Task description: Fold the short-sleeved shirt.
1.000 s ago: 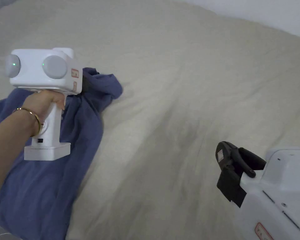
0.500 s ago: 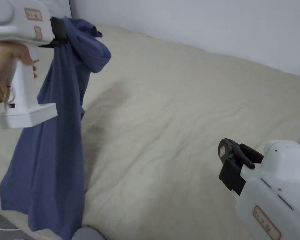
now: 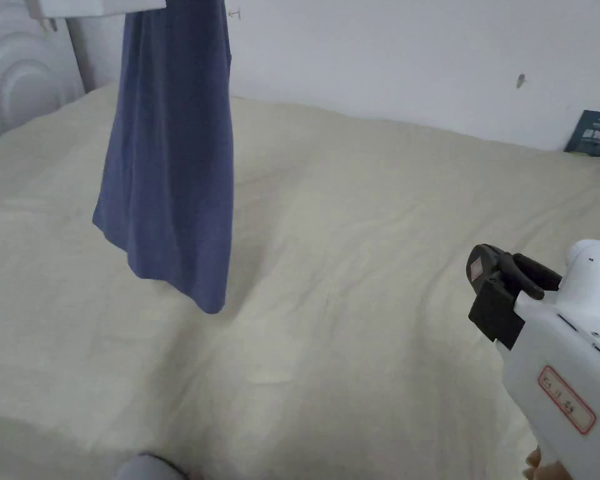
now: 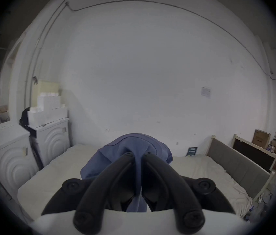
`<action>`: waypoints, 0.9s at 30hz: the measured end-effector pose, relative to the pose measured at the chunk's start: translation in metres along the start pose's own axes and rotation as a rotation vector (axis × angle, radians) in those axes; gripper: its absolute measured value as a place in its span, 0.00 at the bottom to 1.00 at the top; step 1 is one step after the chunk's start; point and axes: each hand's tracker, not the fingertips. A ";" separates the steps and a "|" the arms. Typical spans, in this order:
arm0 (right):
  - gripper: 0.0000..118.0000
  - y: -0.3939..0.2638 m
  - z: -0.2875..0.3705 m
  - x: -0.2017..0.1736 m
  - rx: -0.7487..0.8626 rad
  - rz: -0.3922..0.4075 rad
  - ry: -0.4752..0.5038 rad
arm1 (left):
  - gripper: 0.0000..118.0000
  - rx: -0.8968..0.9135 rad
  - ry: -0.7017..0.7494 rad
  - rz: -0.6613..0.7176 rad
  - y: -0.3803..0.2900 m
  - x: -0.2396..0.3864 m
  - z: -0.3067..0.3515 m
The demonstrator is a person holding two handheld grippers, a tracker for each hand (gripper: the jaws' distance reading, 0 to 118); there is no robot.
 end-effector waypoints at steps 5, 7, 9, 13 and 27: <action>0.02 0.007 0.027 0.023 0.014 0.013 -0.105 | 0.03 -0.026 -0.065 0.016 0.003 0.056 -0.038; 0.02 0.008 0.039 0.036 0.018 0.002 -0.149 | 0.03 -0.058 -0.101 0.015 -0.005 0.074 -0.055; 0.02 0.008 0.046 0.047 0.023 -0.009 -0.192 | 0.03 -0.092 -0.139 0.026 -0.021 0.092 -0.070; 0.02 0.004 0.060 0.068 0.023 -0.031 -0.255 | 0.03 -0.195 -0.205 -0.011 -0.069 0.132 -0.099; 0.02 -0.009 0.057 0.087 -0.046 -0.053 -0.312 | 0.03 -0.737 -0.277 -0.134 -0.370 0.213 -0.137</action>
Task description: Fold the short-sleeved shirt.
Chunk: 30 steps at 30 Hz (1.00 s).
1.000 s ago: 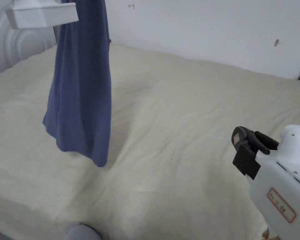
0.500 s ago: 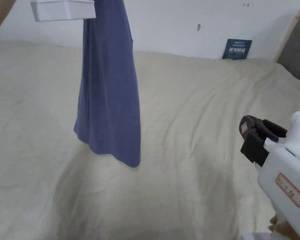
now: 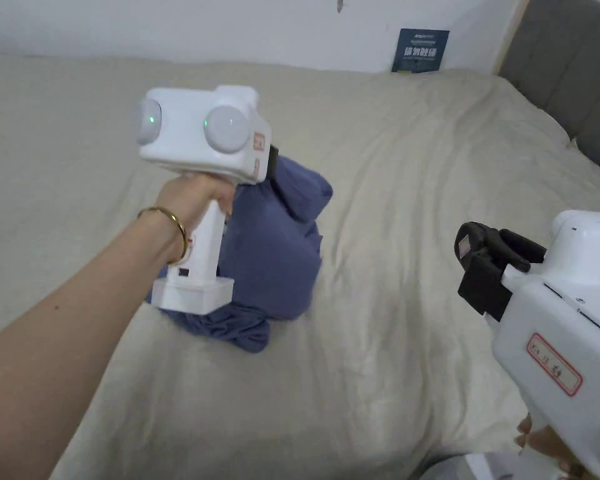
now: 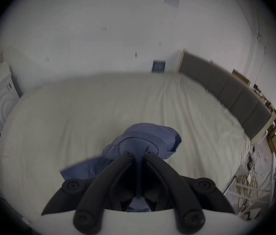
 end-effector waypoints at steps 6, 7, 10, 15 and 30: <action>0.02 -0.006 -0.006 0.007 -0.015 -0.008 -0.008 | 0.03 -0.152 0.093 -0.020 -0.088 0.004 -0.041; 0.02 -0.007 -0.008 0.008 -0.020 -0.014 -0.009 | 0.03 -0.152 0.115 -0.013 -0.098 0.002 -0.042; 0.02 -0.011 -0.013 0.007 -0.037 -0.033 -0.004 | 0.39 -0.153 0.148 0.005 -0.114 -0.003 -0.043; 0.02 -0.015 -0.016 -0.002 -0.047 -0.012 0.016 | 0.91 0.001 0.112 0.093 -0.099 -0.031 -0.023; 0.02 -0.008 -0.042 -0.035 0.032 0.020 0.050 | 0.92 0.557 0.349 0.033 -0.093 -0.048 0.158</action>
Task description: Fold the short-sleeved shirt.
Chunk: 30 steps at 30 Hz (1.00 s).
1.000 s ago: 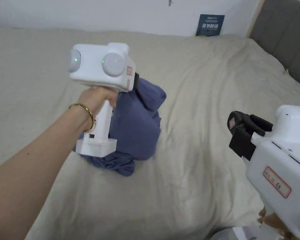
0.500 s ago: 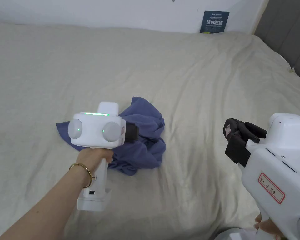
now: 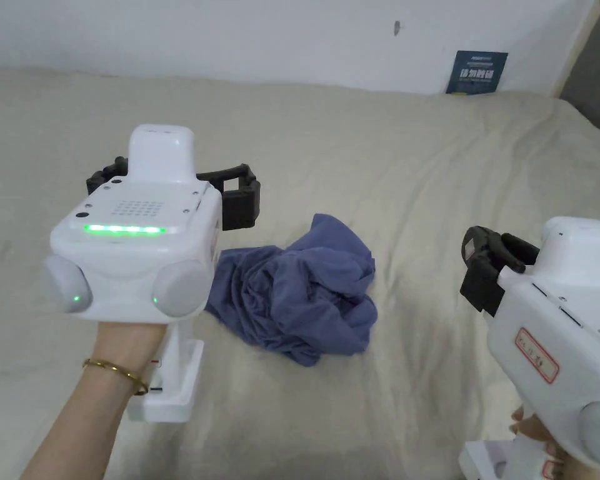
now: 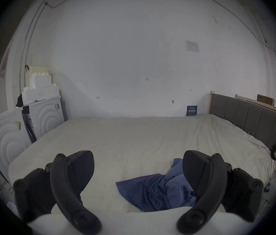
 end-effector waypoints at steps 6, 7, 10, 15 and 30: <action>0.02 -0.001 -0.004 -0.007 0.028 -0.004 -0.010 | 0.25 -0.001 0.044 -0.052 -0.021 -0.008 0.026; 0.02 -0.001 -0.004 -0.009 0.029 -0.001 -0.011 | 0.13 -0.009 0.051 -0.043 -0.024 -0.009 0.028; 0.02 -0.003 -0.002 -0.013 0.031 0.007 -0.010 | 0.02 -0.021 0.043 0.003 -0.035 -0.011 0.033; 0.02 -0.010 0.001 -0.018 0.018 0.016 -0.011 | 0.00 -0.055 0.029 0.010 -0.051 -0.013 0.035; 0.02 -0.016 0.001 -0.015 -0.009 0.019 0.000 | 0.00 -0.101 0.020 0.049 -0.063 -0.016 0.036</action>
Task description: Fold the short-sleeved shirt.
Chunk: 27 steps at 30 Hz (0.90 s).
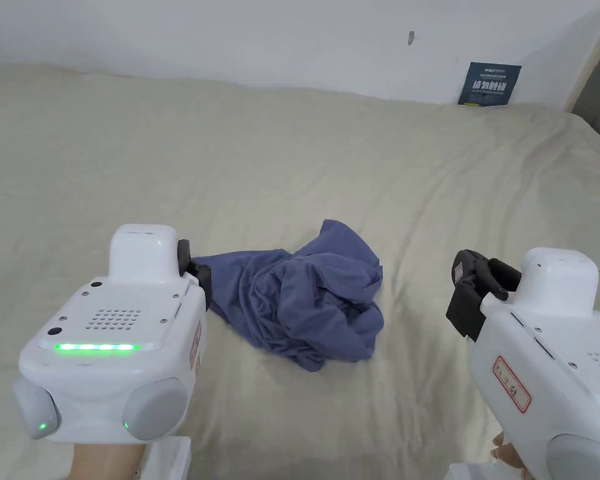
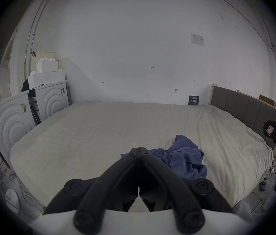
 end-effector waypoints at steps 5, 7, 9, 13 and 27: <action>0.02 0.005 -0.004 0.001 0.005 0.004 0.002 | 0.00 -0.013 0.005 -0.010 0.008 -0.004 -0.016; 0.02 0.008 -0.008 0.001 0.005 0.008 -0.001 | 0.01 -0.048 0.025 -0.021 0.016 -0.006 -0.030; 0.02 0.010 -0.012 0.002 0.006 0.011 -0.003 | 0.26 -0.067 0.016 -0.017 0.024 -0.011 -0.050; 0.02 0.012 -0.021 0.004 -0.001 0.005 0.001 | 0.91 -0.234 0.047 -0.004 0.041 -0.019 -0.106; 0.02 -0.004 -0.068 0.016 -0.117 0.007 -0.027 | 0.92 -0.805 0.082 0.045 0.010 -0.040 -0.288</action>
